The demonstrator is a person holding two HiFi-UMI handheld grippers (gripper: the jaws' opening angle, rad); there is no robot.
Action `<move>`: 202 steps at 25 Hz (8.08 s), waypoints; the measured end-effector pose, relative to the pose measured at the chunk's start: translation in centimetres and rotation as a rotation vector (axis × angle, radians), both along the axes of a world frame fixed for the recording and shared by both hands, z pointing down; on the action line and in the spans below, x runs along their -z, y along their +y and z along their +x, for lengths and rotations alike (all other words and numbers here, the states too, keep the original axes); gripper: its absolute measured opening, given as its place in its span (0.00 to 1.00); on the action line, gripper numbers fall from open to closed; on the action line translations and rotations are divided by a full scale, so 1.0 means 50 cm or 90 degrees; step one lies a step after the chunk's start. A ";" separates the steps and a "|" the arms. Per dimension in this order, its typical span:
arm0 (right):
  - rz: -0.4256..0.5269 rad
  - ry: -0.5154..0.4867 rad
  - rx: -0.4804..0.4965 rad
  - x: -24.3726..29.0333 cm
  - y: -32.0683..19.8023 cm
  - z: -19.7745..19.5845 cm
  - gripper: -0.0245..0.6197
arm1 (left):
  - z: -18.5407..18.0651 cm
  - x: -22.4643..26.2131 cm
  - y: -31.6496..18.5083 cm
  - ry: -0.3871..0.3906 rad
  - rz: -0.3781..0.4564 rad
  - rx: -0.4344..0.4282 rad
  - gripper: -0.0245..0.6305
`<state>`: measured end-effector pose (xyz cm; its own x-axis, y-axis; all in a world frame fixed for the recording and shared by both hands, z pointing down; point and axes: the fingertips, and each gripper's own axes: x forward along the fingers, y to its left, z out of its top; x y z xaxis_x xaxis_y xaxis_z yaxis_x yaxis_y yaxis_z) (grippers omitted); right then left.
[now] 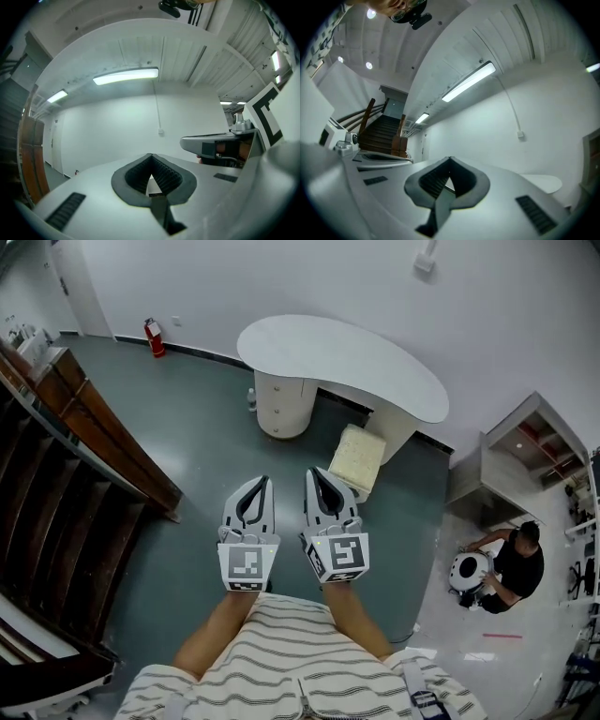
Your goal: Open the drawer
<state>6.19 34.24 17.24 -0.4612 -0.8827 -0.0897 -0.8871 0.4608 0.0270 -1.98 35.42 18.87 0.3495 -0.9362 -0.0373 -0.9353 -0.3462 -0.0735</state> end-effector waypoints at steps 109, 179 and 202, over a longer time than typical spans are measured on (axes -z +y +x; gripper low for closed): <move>-0.205 -0.020 -0.068 -0.825 -1.182 -0.009 0.06 | -0.004 -0.808 -1.198 0.062 -0.153 -0.002 0.03; -0.241 0.027 -0.072 -0.960 -1.218 -0.005 0.06 | 0.026 -1.187 -1.452 -0.052 -0.216 0.018 0.18; -0.281 0.040 -0.062 -0.962 -1.116 -0.023 0.06 | -0.011 -1.201 -1.266 -0.054 -0.258 0.001 0.18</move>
<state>5.02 -21.55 65.33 -0.3670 -0.8699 0.3297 -0.9297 0.3550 -0.0982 -2.56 -27.88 78.89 0.3345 -0.8695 0.3635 -0.9322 -0.3617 -0.0074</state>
